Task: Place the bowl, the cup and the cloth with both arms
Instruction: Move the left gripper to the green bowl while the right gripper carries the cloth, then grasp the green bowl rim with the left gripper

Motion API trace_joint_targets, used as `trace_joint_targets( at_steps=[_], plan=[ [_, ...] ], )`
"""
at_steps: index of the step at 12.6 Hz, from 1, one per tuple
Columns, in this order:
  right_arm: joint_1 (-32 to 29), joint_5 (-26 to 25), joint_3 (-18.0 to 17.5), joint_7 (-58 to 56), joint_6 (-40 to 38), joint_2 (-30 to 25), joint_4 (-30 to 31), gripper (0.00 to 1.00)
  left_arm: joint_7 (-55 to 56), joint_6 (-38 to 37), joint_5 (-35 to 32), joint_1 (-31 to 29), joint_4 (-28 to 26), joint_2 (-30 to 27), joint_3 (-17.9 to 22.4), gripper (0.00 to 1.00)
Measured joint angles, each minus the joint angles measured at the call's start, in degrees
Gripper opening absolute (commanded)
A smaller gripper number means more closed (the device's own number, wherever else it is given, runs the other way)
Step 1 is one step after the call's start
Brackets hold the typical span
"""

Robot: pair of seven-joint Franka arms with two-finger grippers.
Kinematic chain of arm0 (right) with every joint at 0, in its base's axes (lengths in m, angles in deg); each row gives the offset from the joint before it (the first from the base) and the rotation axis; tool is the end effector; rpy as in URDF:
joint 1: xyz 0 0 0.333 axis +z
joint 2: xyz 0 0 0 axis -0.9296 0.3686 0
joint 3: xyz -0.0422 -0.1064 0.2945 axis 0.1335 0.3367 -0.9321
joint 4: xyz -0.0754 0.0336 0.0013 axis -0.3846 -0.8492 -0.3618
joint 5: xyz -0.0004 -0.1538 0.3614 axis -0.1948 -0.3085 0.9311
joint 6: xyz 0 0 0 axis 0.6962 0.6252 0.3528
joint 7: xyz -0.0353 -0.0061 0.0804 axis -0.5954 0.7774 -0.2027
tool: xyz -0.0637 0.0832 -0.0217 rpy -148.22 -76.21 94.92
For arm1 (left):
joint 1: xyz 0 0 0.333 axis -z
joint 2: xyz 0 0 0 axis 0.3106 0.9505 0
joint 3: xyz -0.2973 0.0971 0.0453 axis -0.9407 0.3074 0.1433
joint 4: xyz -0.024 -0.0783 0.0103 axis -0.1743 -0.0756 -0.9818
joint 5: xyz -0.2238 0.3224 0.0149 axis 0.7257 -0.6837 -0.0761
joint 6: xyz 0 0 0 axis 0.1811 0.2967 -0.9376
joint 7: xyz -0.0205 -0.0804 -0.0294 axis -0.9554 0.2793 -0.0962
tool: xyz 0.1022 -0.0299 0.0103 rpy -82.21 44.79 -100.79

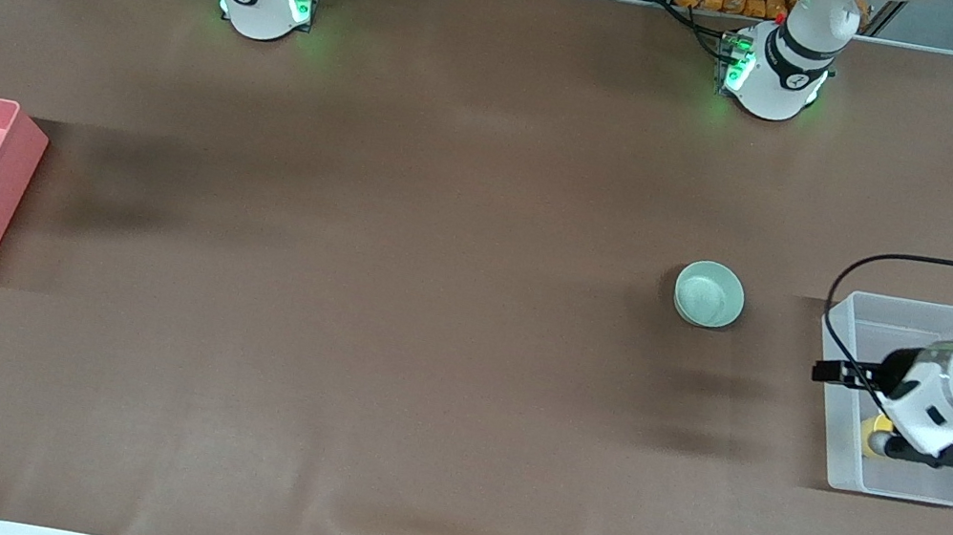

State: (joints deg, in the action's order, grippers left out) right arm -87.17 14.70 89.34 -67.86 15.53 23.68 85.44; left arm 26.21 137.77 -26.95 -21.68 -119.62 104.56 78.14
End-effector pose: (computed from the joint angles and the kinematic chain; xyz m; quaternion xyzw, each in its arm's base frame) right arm 0.5206 -0.2115 0.6033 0.9840 0.1614 -0.0662 0.0373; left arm 0.6501 -0.0102 0.3736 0.9967 0.0099 -0.0701 0.0387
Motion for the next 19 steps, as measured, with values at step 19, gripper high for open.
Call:
trace_joint_targets(
  at_steps=[19],
  plan=[
    [-9.3,-0.5,0.1,-21.8,10.1,10.1,0.6,0.0,14.4,32.1,-7.8,0.3,-39.0,-8.2,-6.7,0.49]
  ],
)
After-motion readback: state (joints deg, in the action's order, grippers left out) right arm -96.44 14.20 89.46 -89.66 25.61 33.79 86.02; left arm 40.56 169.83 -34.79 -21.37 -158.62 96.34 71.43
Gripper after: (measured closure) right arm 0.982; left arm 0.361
